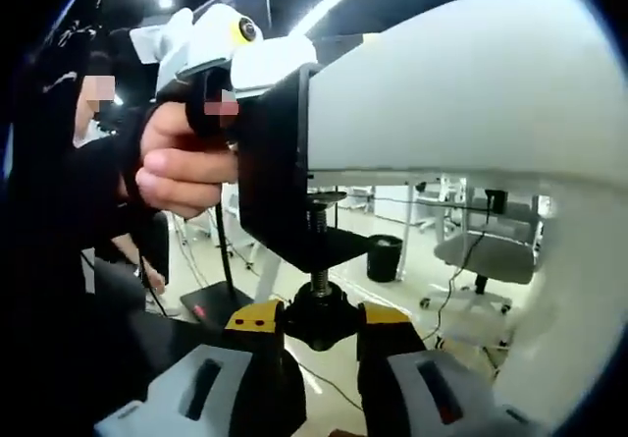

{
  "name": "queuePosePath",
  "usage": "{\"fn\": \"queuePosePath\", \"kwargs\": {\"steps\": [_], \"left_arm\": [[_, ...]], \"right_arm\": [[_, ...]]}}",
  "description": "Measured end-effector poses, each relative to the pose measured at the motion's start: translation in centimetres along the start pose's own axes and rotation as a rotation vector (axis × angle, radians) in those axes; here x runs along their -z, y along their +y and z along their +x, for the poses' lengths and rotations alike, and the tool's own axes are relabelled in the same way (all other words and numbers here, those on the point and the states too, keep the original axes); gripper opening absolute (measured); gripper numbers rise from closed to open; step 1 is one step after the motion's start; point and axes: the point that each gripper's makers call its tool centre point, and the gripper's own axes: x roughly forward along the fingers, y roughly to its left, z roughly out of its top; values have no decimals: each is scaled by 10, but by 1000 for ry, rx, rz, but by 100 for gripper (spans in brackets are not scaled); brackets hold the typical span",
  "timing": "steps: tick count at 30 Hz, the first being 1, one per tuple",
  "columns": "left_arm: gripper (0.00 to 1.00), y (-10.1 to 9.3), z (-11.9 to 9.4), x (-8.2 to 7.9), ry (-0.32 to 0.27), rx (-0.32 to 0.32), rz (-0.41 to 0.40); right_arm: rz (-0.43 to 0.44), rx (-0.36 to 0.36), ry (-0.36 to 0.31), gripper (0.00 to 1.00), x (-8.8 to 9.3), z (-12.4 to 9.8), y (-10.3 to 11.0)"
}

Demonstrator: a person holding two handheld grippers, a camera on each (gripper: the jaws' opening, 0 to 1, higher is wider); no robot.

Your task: Clamp the fixed fixture on the desktop, loosen the retaining clip, secure it to the edge of the desk, and tighten the retaining clip.

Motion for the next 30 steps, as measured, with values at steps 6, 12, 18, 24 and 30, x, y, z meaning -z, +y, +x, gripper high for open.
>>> {"fn": "queuePosePath", "kwargs": {"steps": [6,12,18,24,30], "left_arm": [[1,1,0,1,2,-3,-3],[1,1,0,1,2,-4,-3],[1,0,-1,-1,-6,-4,4],[1,-2,-2,-2,-12,4,11],[1,-2,-3,-3,-19,4,17]], "right_arm": [[11,94,61,28,0,-3,-7],[61,352,109,35,0,-22,-5],[68,534,85,50,-8,-22,10],[104,655,87,49,-11,-18,6],[134,720,110,45,-3,-22,-6]]}}
